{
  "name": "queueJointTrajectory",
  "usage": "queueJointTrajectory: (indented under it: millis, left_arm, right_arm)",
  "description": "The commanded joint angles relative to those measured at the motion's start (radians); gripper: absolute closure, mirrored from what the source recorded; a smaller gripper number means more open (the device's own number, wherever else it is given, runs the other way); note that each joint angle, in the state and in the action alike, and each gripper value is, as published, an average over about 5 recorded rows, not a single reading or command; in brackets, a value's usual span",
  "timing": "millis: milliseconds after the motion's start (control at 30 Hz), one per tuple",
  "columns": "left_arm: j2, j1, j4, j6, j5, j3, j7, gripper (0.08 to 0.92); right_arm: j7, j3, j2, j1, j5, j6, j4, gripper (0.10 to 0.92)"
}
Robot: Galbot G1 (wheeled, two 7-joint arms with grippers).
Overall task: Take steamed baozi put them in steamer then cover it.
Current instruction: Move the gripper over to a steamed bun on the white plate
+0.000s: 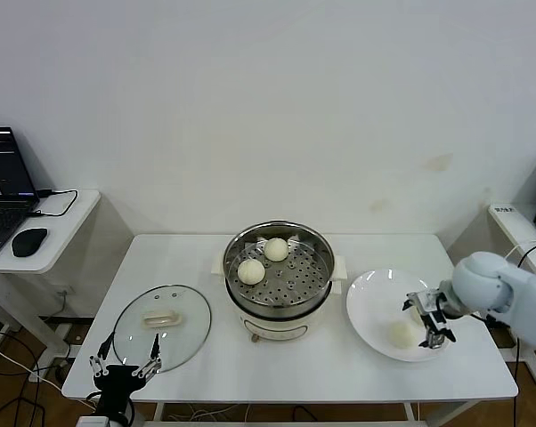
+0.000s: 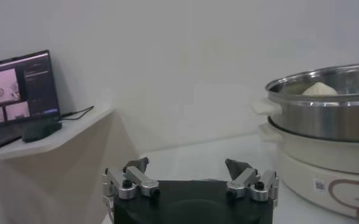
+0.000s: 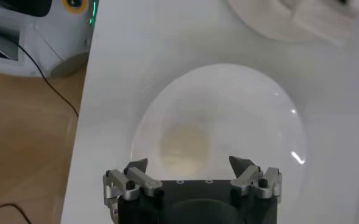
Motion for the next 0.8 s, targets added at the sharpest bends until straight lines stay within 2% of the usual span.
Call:
queueJointTrajectory:
  millis: [33, 533, 800]
  left_arm:
    - [-0.003, 0.000, 0.005, -0.001, 0.000, 0.000, 0.000, 0.177]
    - [-0.003, -0.008, 0.011, -0.001, 0.000, 0.001, 0.000, 0.177]
    - [-0.005, -0.007, 0.006, -0.001, 0.000, 0.002, -0.001, 0.177]
  right_arm:
    - [0.028, 0.117, 0.044, -0.166, -0.049, 0.005, -0.088, 0.203]
    - [0.046, 0.161, 0.102, -0.197, -0.054, 0.006, -0.182, 0.207]
    - [0.034, 0.166, 0.118, -0.195, -0.042, 0.001, -0.186, 0.302]
